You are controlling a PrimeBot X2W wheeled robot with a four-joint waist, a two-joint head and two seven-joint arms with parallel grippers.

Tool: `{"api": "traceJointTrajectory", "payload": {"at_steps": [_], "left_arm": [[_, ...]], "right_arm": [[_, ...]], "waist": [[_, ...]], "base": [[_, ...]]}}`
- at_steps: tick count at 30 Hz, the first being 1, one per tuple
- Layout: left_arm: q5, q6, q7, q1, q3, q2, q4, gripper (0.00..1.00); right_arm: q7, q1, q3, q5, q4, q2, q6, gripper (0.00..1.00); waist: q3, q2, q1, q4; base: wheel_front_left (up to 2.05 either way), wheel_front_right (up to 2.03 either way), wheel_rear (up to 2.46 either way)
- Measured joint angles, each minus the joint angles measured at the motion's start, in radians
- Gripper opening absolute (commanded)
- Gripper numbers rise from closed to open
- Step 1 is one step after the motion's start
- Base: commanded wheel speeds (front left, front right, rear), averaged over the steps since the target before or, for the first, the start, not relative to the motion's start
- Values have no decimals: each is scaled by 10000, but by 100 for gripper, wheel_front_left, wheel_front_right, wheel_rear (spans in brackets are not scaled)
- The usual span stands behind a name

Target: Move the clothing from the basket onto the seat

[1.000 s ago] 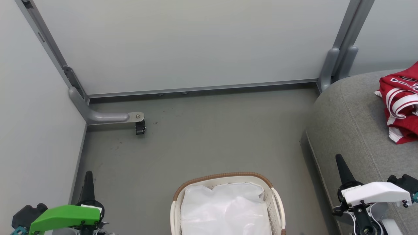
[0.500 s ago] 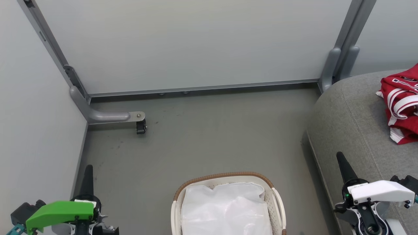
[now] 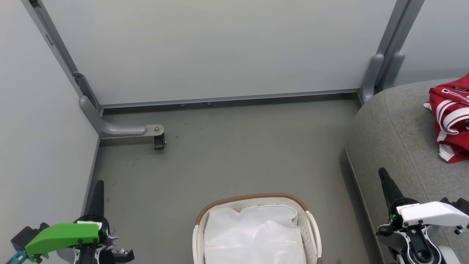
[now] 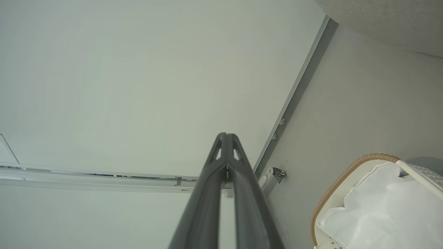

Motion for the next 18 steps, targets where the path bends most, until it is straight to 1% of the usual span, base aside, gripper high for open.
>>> {"api": "traceJointTrajectory", "payload": {"at_steps": [18], "left_arm": [[-1344,-38,345,-152,58,12,-128,0]], "right_arm": [[353,0,-127,1296,-209,-2,0,0]], "waist": [[14,0,0,59]], "base": [[0,0,0]]}}
